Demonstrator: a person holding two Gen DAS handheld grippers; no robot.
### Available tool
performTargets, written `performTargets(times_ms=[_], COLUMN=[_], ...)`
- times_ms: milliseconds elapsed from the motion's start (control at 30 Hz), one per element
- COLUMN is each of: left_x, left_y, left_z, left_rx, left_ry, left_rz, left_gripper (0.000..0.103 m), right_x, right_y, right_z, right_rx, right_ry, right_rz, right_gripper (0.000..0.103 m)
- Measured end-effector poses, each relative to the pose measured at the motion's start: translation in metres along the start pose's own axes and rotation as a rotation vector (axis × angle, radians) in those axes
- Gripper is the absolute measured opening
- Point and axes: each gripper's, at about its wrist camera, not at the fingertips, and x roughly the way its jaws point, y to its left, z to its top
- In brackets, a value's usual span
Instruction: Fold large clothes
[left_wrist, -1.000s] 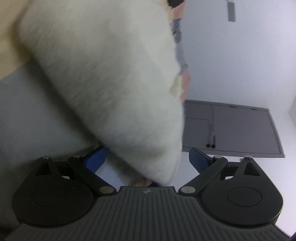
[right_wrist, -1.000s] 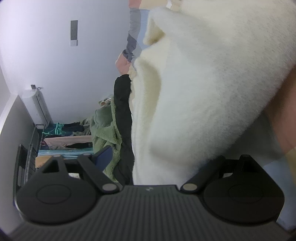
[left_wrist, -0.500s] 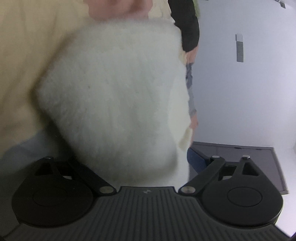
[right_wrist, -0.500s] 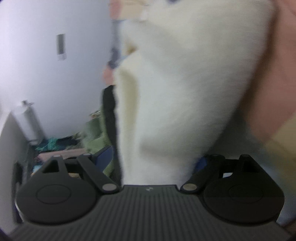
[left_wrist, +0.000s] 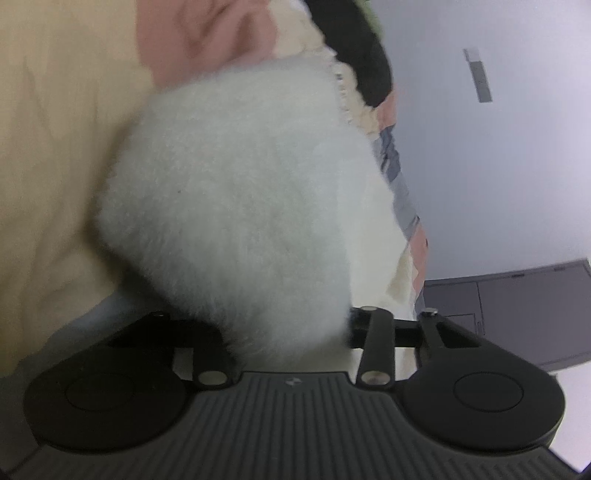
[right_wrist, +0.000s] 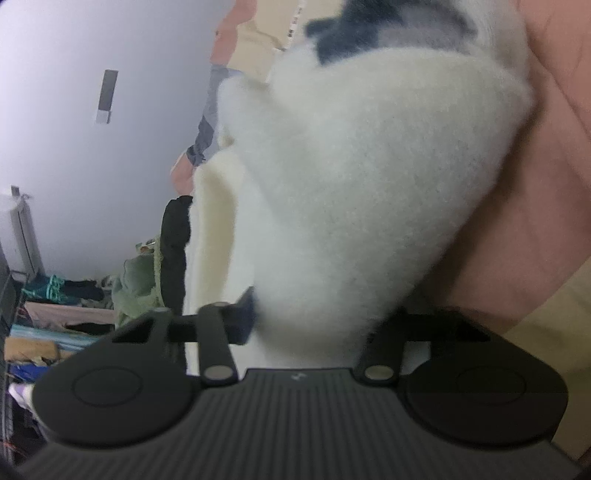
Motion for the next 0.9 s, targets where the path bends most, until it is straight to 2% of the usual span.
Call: performTargets(times_ms=[67,133,233,400,600,767,900], left_x=[-0.011,-0.022,-0.044,-0.089,-0.137,-0.148,-0.138], left_y=[-0.009,-0.018,-0.030,-0.047,-0.050,-0.034,-0.027], left_z=[-0.004,-0.008,-0.014,-0.035,-0.064,-0.072,-0.068], left_rx=[0.034,0.070,0.111,0.195,0.190,0.209,0.215], left_ry=[-0.016,-0.034,-0.043,-0.075,-0.084,-0.051,-0.012], left_rz=[-0.009,-0.024,-0.040,-0.070,-0.075,-0.081,-0.072], left_gripper=[0.040,0.039,0.038,0.038,0.038,0.039,0.045], right_x=[-0.007,-0.016,-0.027,-0.053,-0.096,-0.107,-0.098], right_y=[0.003,0.008,0.018,0.028,0.037,0.032,0.018], right_z=[0.000,-0.001,-0.002,0.001,-0.008,-0.011,-0.007], right_rx=[-0.024,-0.061,-0.103,-0.080,-0.121,-0.128,-0.038], right_ry=[-0.009,-0.015,-0.011,0.018,0.082,0.122,0.154], right_rz=[0.016,0.027,0.033,0.086,0.110,0.093,0.100], right_gripper=[0.036,0.034,0.033,0.033,0.033,0.034,0.039])
